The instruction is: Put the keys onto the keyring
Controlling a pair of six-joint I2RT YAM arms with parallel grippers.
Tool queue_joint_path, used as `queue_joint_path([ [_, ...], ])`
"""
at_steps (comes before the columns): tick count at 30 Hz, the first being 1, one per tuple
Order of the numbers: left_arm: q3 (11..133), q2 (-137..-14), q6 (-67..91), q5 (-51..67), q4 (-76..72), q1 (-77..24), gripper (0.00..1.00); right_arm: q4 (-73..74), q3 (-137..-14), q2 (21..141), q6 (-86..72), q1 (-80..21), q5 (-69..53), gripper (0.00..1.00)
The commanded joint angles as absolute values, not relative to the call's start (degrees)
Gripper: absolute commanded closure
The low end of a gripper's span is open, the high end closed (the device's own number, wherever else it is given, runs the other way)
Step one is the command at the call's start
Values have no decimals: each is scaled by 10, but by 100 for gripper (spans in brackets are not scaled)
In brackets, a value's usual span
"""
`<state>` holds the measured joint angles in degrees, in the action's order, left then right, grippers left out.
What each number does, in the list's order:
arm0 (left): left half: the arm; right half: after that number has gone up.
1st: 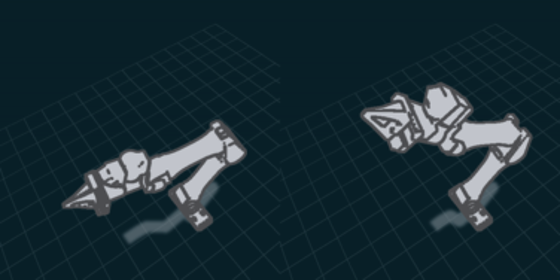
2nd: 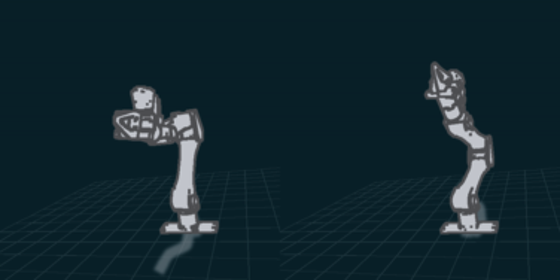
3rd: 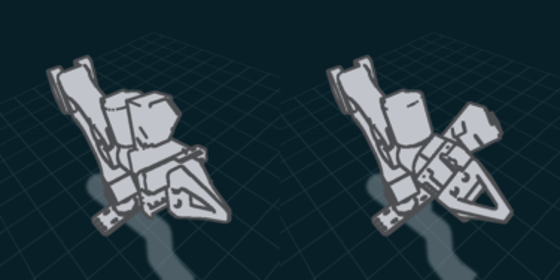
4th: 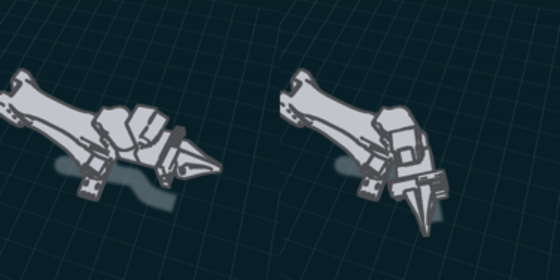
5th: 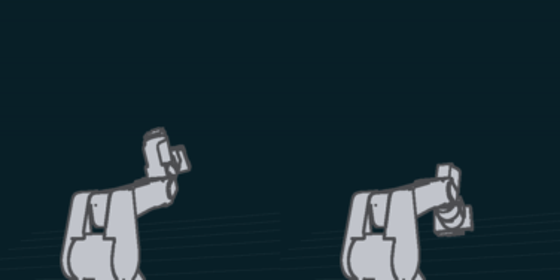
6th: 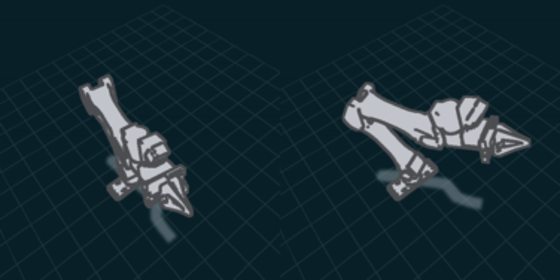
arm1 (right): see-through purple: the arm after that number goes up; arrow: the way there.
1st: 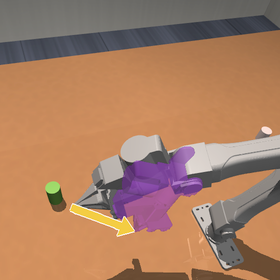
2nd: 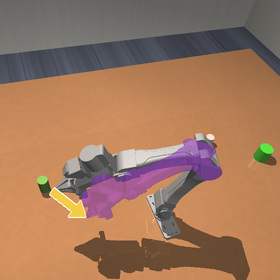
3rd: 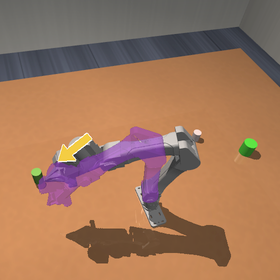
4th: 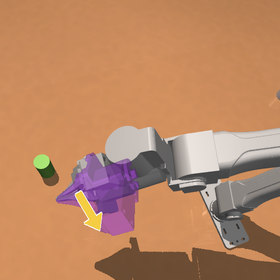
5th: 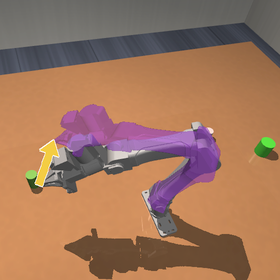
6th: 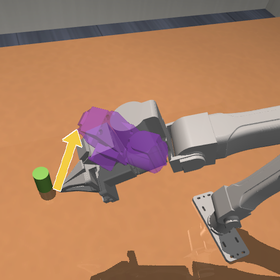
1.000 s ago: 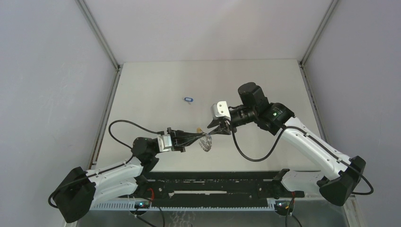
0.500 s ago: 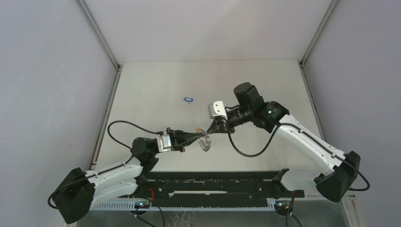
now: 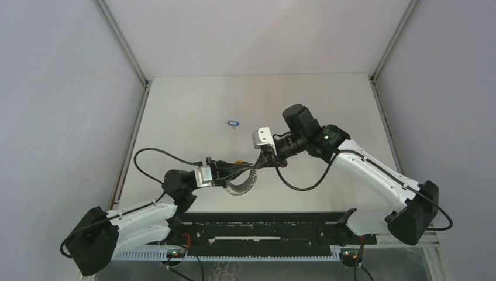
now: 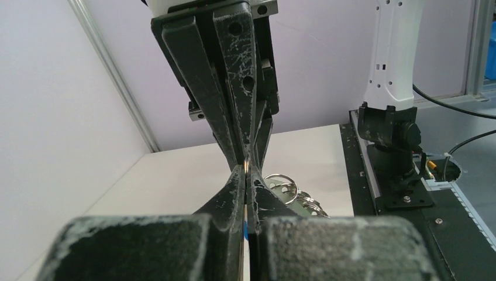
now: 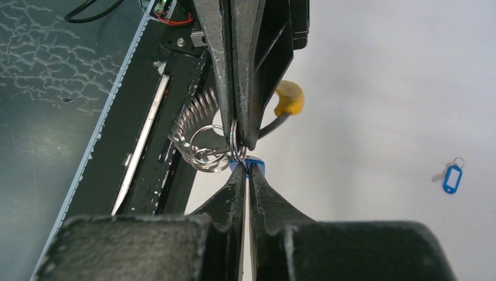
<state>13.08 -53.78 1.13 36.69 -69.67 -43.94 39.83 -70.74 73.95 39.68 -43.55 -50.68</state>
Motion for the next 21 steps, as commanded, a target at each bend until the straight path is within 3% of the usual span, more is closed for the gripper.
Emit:
queue_joint_path([
  [1, 128, -539, 26, 362, -779, -435, 100, 409, -712, 756, 388, -455, -484, 98],
  [5, 122, -541, 28, 359, -782, -434, 100, 411, -714, 737, 393, -460, -453, 82],
  [8, 118, -540, 28, 358, -782, -432, 100, 406, -710, 710, 397, -451, -449, 76],
  [21, 124, -550, 40, 370, -787, -432, 100, 288, -648, 626, 398, -439, -459, 69],
])
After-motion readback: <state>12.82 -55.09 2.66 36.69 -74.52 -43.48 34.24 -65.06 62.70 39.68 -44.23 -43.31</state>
